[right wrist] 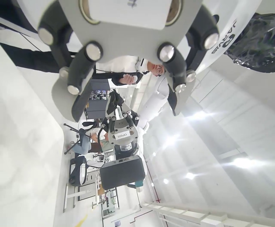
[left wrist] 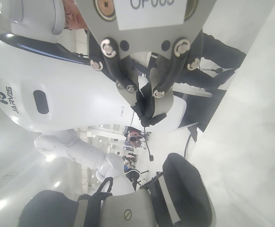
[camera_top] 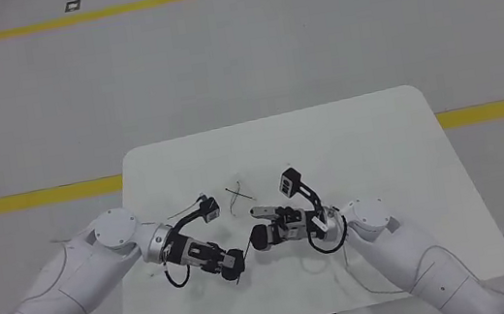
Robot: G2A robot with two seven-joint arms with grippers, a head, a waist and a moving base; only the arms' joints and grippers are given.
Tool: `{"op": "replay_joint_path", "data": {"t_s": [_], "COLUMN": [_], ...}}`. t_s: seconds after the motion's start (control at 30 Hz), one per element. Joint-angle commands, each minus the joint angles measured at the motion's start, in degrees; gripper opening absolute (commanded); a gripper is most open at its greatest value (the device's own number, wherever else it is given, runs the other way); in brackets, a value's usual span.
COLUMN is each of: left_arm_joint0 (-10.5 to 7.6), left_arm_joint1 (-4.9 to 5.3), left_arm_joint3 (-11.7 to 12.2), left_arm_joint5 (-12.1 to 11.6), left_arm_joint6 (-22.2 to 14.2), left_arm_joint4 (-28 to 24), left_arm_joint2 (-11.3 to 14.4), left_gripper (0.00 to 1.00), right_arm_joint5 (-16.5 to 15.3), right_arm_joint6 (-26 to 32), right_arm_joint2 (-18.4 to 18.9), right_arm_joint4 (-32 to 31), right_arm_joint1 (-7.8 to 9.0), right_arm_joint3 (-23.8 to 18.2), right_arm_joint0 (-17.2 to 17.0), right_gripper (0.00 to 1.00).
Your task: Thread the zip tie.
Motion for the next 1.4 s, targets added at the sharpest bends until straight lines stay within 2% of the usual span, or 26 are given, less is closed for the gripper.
{"op": "replay_joint_path", "data": {"t_s": [0.0,0.03,0.07,0.27,0.67,0.93,1.03,1.07,1.37], "left_arm_joint0": [-0.03,0.05,0.17,0.53,0.53,0.53,0.53,0.53,0.53], "left_arm_joint1": [-0.05,-0.09,-0.14,-0.33,-0.33,-0.33,-0.33,-0.33,-0.33], "left_arm_joint3": [0.1,0.0,-0.1,-0.1,-0.1,-0.1,-0.1,-0.1,-0.1], "left_arm_joint5": [0.2,0.2,0.2,-0.1,-0.1,-0.1,-0.1,-0.1,-0.1], "left_arm_joint6": [0.4,0.7,0.8,0.9,0.9,0.9,0.9,0.9,0.9], "left_arm_joint4": [1.8,2.1,2.2,2.5,2.5,2.5,2.5,2.5,2.5], "left_arm_joint2": [0.0,0.0,-0.1,-0.3,-0.3,-0.3,-0.3,-0.3,-0.3], "left_gripper": [0.00,0.00,0.00,0.00,0.00,0.00,0.00,0.00,0.00], "right_arm_joint5": [0.1,0.1,0.2,1.1,1.6,1.6,1.6,1.5,1.3], "right_arm_joint6": [0.6,0.7,0.8,0.8,2.9,5.0,4.9,4.9,3.1], "right_arm_joint2": [0.1,0.1,0.1,-0.2,-1.2,-2.3,-2.8,-2.9,-3.3], "right_arm_joint4": [0.2,0.2,0.0,-0.5,-1.1,-2.1,-2.3,-2.3,-2.2], "right_arm_joint1": [0.05,0.07,0.10,0.13,0.14,0.12,0.06,0.05,-0.12], "right_arm_joint3": [0.0,0.0,0.1,0.2,0.6,0.8,0.8,0.8,1.4], "right_arm_joint0": [0.0,0.0,0.0,0.0,0.6,1.2,1.3,1.3,1.6], "right_gripper": [0.68,0.56,0.48,0.46,0.35,0.39,0.34,0.29,0.25]}}
